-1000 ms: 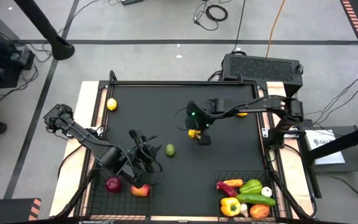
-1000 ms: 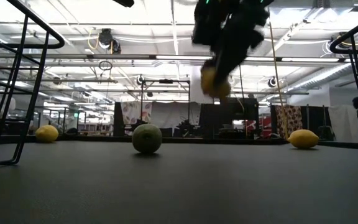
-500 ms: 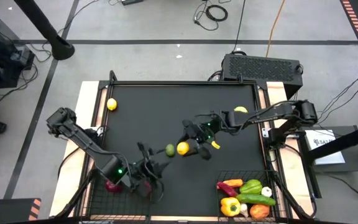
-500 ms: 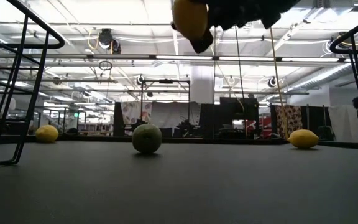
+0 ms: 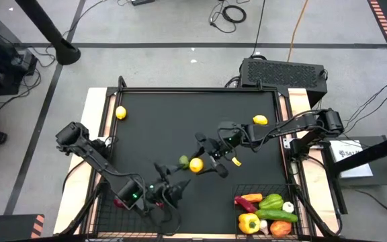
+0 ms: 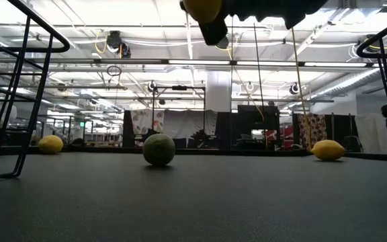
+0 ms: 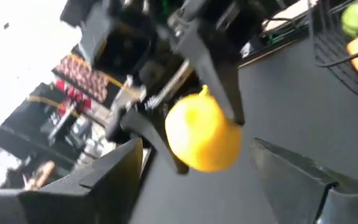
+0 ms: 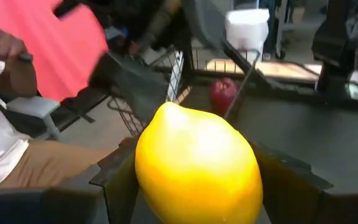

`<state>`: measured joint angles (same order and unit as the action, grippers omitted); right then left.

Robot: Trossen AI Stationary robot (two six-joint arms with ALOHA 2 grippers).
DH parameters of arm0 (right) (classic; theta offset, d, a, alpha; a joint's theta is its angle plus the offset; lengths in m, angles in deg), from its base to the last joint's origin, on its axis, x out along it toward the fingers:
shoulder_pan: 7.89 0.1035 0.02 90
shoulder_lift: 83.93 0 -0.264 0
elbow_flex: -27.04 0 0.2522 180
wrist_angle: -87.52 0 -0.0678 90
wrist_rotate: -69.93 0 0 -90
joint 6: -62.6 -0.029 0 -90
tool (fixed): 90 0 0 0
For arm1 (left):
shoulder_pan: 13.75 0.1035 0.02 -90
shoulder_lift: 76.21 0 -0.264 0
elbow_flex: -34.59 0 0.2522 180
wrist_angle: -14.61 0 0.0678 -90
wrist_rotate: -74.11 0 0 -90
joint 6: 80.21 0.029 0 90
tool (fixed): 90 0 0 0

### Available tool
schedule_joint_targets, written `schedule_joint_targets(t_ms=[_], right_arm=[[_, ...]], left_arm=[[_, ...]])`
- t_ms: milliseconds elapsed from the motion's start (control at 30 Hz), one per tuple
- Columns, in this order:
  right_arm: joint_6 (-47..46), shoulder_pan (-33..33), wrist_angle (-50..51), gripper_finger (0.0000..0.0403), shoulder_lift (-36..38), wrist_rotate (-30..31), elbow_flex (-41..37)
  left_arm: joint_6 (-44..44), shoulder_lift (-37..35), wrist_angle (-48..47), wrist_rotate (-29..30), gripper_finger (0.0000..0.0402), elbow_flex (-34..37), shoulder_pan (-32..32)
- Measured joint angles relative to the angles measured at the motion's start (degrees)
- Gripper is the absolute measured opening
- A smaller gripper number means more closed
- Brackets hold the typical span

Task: Sort produce into baskets
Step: Put the center yellow lemon into the left wire basket

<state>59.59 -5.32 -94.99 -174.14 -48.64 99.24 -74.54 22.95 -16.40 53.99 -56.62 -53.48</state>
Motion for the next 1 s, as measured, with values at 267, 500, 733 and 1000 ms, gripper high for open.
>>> schedule_joint_targets(t_ms=[267, 500, 733, 1000], right_arm=[[0.43, 0.12, 10.98, 0.0263, 0.0, 7.8, 0.02], [0.66, 2.62, 15.43, 0.0263, 0.0, 7.7, 0.02], [0.81, 3.98, 17.28, 0.0263, 0.0, 7.71, 0.02], [1.2, 4.3, 16.22, 0.0263, -1.99, 7.81, 0.12]], left_arm=[[5.25, -0.41, 1.62, -12.67, 0.0301, -0.57, 1.99], [12.77, 0.22, 1.15, -28.0, 0.0301, -0.57, 7.38], [25.29, 0.22, 1.48, -38.51, 0.0301, -0.57, 9.42], [32.43, 0.99, 1.51, -41.78, 0.0301, -0.63, 12.35]])
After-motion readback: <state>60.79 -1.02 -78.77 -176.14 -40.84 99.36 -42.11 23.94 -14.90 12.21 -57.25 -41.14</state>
